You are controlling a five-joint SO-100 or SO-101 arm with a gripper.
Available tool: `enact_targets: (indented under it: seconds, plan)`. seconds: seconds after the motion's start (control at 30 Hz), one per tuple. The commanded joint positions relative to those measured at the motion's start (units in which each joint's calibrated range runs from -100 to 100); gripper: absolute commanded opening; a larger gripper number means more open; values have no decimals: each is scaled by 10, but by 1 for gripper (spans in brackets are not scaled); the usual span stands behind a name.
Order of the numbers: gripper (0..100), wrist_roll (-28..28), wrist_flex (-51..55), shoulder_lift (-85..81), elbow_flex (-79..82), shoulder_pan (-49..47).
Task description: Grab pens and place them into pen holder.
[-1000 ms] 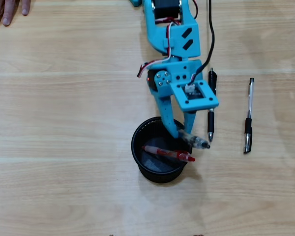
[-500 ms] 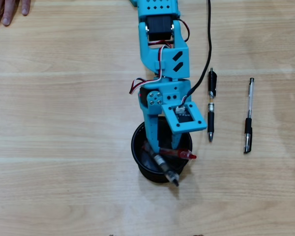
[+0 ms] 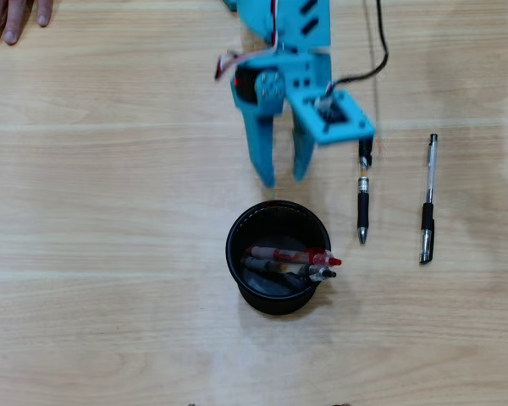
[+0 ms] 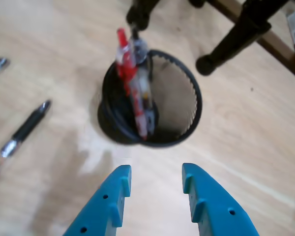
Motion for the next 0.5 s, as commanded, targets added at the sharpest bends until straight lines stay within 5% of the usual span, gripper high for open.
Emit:
enact_targets:
  seconds: [0.0, 0.13, 0.33, 0.47]
  plan:
    - [13, 72, 133, -68, -5, -27]
    - [13, 46, 215, -49, -3, -134]
    - [20, -154, 208, 168, -30, -232]
    - [28, -210, 206, 263, -87, -256]
